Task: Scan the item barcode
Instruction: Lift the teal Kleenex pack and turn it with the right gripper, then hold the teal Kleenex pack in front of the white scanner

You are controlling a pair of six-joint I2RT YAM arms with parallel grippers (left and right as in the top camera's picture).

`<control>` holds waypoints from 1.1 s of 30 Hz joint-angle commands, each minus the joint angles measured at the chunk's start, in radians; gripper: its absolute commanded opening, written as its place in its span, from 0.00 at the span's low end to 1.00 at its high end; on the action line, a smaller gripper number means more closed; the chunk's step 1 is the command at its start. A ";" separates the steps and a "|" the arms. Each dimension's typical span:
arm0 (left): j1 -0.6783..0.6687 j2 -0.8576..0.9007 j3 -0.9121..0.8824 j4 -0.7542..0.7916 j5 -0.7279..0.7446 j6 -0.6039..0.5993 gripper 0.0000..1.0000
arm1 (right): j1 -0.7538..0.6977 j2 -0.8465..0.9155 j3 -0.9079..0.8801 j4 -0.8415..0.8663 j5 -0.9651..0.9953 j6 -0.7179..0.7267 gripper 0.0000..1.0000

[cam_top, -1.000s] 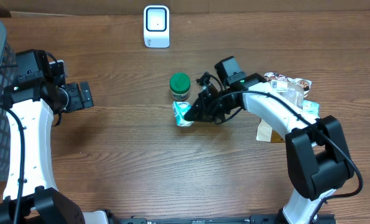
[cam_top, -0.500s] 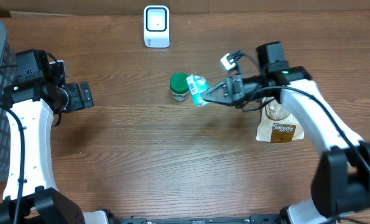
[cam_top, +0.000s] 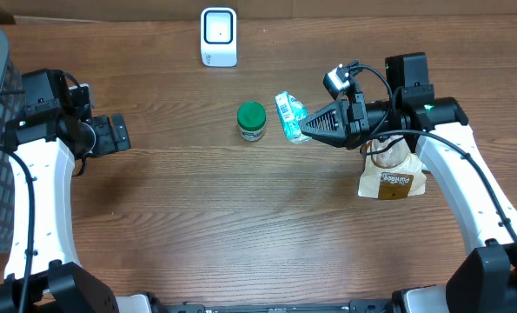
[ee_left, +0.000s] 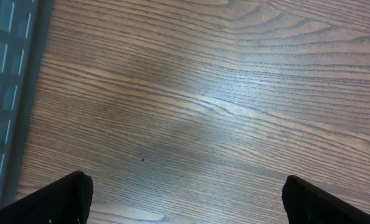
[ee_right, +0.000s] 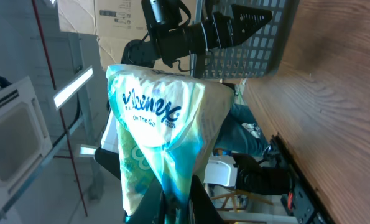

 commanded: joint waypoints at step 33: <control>0.000 0.002 0.008 0.001 0.007 -0.006 1.00 | 0.393 0.533 0.855 0.179 1.938 -0.565 0.04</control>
